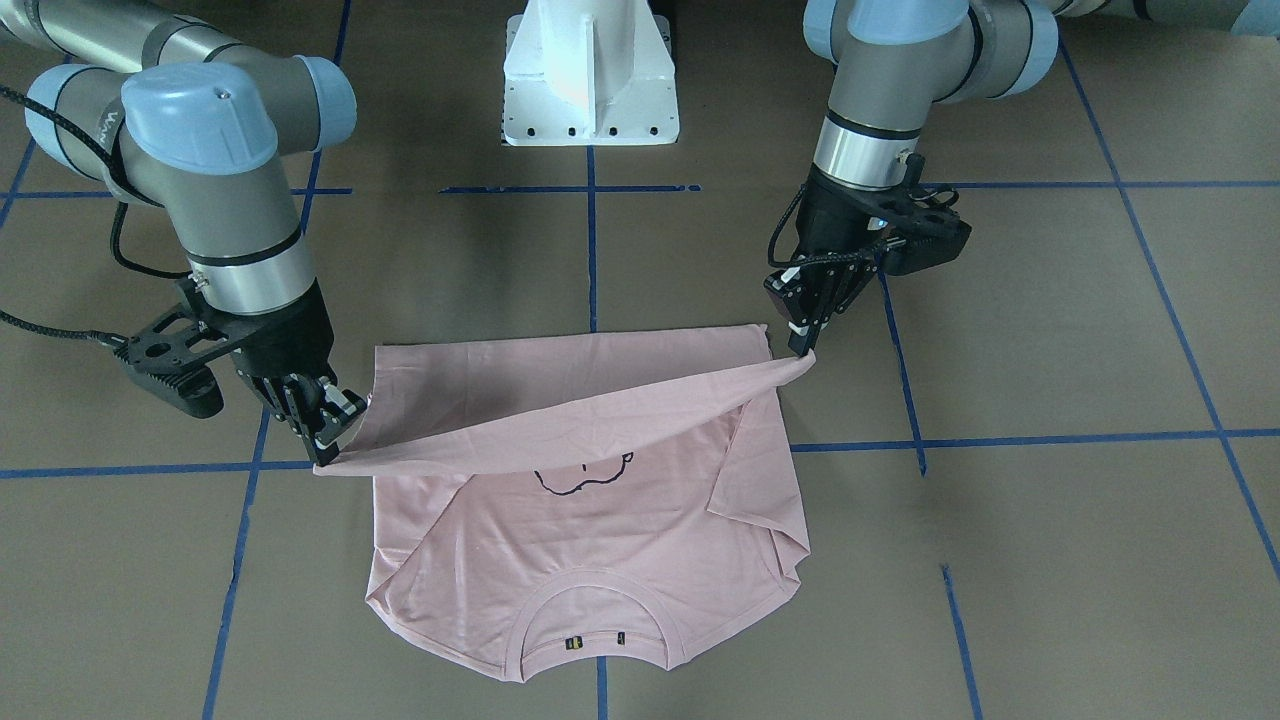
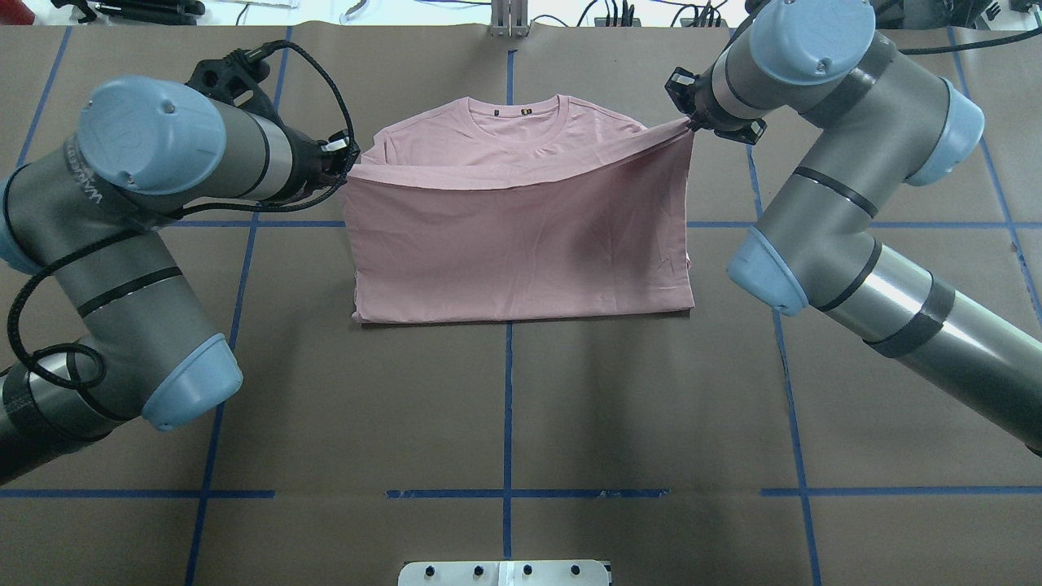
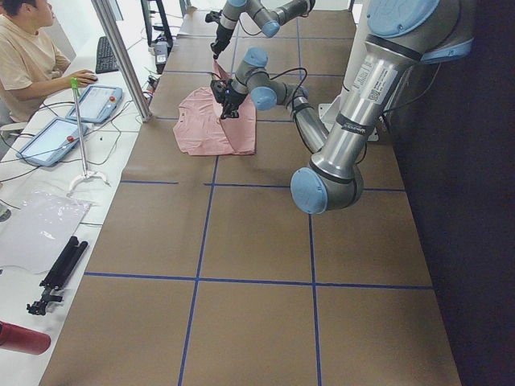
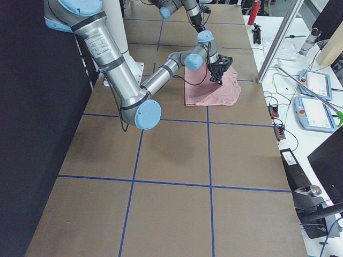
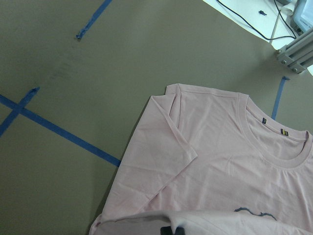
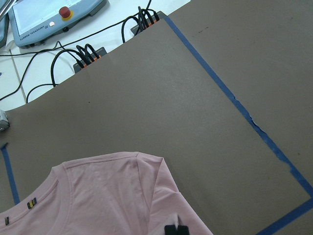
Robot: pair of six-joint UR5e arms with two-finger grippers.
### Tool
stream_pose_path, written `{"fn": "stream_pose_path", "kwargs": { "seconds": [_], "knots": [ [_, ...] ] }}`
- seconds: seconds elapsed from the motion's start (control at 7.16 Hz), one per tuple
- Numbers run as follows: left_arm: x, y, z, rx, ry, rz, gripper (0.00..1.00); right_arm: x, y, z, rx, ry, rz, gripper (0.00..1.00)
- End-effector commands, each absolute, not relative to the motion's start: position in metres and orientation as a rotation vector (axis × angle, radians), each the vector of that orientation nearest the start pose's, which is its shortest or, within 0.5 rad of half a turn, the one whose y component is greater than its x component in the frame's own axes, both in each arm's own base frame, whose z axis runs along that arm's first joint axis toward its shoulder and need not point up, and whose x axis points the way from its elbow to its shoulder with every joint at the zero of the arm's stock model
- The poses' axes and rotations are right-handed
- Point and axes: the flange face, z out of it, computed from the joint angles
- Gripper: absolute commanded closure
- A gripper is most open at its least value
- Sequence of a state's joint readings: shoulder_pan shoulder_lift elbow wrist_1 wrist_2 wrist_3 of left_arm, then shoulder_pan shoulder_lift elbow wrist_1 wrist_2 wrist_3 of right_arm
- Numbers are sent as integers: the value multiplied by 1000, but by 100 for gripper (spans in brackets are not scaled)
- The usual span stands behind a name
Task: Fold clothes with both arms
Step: 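Lift the hem with both grippers and fold it toward the collar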
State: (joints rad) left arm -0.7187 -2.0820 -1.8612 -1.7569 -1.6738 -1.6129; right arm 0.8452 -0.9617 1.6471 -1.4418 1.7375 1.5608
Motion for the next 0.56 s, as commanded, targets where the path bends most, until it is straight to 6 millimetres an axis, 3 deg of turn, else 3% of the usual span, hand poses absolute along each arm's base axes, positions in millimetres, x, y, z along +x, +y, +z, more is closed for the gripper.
{"fn": "stream_pose_path", "kwargs": {
  "seconds": [0.0,0.14,0.28,0.42],
  "knots": [
    [407,-529,236,253,975,-647,100,-397,-627,265,177,-763,725,100],
    [430,-551,245,257,974,-650,100,-412,-644,264,164,-738,732,100],
    [439,-574,266,303,972,-674,100,-430,-663,278,162,-730,734,100],
    [450,-588,294,328,953,-675,100,-442,-677,309,164,-729,735,100]
  ]
}}
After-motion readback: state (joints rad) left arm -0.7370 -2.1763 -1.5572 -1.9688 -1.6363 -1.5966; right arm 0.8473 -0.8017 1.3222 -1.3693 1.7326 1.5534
